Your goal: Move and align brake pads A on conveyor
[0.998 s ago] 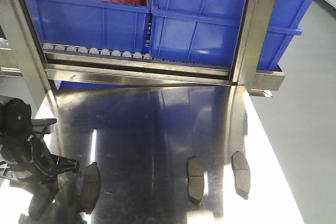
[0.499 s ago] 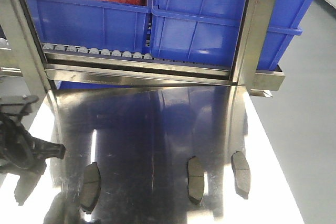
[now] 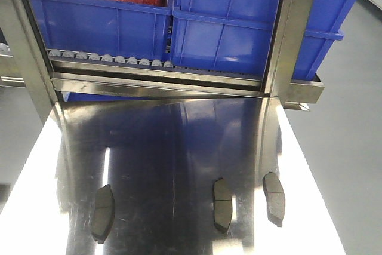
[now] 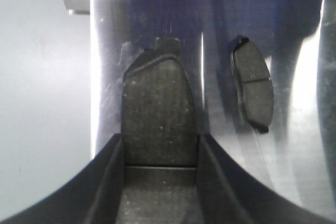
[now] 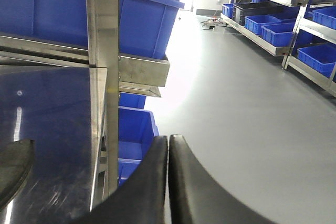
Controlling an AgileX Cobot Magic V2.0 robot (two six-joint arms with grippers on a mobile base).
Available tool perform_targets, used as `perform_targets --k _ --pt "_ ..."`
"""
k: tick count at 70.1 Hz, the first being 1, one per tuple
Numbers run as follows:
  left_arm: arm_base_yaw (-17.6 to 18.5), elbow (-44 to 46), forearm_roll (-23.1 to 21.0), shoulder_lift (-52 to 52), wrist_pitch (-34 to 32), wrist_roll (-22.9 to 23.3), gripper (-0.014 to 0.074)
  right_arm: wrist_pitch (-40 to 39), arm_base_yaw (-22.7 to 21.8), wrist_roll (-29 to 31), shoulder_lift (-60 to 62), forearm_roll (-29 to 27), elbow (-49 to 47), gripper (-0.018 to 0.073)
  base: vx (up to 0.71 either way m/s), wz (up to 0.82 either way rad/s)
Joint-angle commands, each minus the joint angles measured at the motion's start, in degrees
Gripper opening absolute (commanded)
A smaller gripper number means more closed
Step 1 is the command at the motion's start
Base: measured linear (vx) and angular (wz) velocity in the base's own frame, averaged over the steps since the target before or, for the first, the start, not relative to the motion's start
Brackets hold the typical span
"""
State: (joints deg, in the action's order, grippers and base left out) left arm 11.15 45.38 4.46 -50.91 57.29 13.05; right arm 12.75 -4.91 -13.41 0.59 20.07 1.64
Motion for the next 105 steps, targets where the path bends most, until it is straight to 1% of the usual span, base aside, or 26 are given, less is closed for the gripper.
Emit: perform_targets --k 1,18,37,56,64,105 --pt "0.00 -1.52 0.92 6.66 -2.69 0.48 -0.0006 -4.06 -0.25 0.27 0.70 0.83 0.63 -0.0011 0.00 0.00" --pt "0.00 -7.79 1.55 22.34 -2.77 0.32 -0.0006 -4.06 -0.25 0.27 0.70 0.83 0.63 -0.0011 0.00 0.00" --pt "0.00 -12.25 1.60 32.43 -2.09 -0.24 -0.0006 -4.06 -0.25 0.27 0.70 0.83 0.63 -0.0011 0.00 0.00" --pt "0.00 -14.28 3.34 37.42 -2.44 -0.64 -0.0006 -4.06 -0.25 0.27 0.70 0.83 0.63 -0.0011 0.00 0.00" --pt "0.00 -14.87 3.35 39.35 -2.73 -0.64 -0.0006 -4.06 -0.25 0.27 0.70 0.83 0.63 -0.0011 0.00 0.00" --pt "0.00 -14.81 4.45 39.78 -2.68 -0.64 -0.0006 -4.06 -0.25 0.27 0.70 0.83 0.63 -0.0011 0.00 0.00"
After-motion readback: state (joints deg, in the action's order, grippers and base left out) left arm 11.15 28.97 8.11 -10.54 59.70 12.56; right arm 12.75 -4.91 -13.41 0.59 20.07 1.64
